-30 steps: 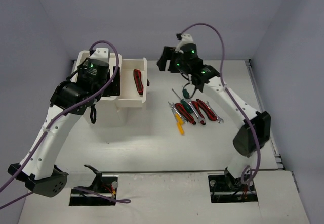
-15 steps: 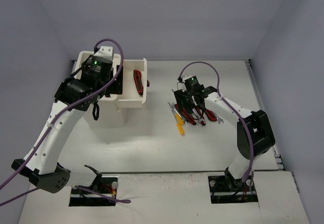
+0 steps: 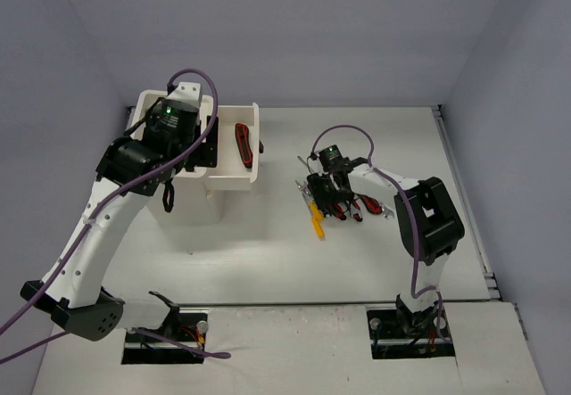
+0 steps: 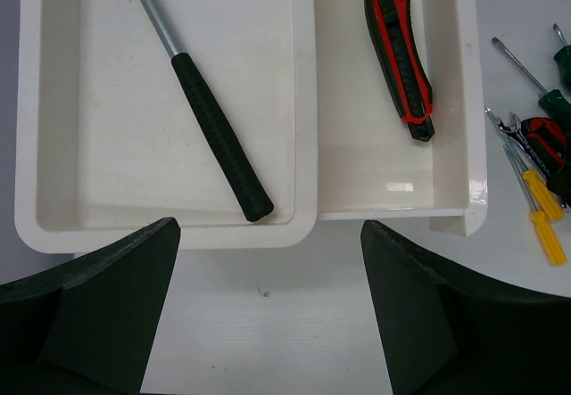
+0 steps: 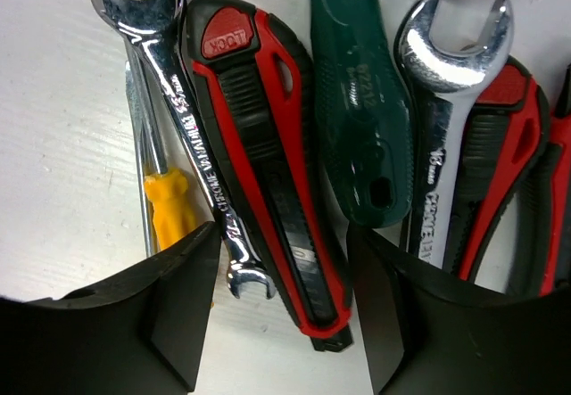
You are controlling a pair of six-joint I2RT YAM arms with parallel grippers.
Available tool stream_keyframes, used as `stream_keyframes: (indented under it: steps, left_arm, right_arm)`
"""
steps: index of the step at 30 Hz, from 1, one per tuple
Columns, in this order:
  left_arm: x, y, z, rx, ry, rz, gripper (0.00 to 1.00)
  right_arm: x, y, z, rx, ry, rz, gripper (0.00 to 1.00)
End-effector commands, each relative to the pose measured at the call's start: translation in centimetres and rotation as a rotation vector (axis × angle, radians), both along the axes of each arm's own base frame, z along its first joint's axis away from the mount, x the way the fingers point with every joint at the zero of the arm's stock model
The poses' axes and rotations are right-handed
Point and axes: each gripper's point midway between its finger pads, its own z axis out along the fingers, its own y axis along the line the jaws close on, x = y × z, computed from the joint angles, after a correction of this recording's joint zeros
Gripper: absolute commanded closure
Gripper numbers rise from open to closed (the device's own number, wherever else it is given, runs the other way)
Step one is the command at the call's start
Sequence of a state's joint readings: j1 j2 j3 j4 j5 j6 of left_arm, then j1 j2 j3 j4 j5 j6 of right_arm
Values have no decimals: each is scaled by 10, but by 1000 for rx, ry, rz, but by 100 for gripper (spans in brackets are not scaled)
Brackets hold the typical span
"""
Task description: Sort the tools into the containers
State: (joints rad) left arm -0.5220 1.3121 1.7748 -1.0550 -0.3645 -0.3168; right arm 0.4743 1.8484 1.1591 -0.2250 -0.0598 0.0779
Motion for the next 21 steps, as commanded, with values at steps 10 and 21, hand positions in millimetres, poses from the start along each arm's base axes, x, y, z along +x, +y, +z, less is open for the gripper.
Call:
stream_keyframes:
  steps: [10, 21]
  left_arm:
    - [7, -1, 11, -13, -48, 0, 20]
    - [10, 0, 10, -1, -45, 2, 20]
  right_arm:
    - [9, -4, 13, 38, -41, -7, 75]
    - [34, 8, 99, 147, -242, -40, 100]
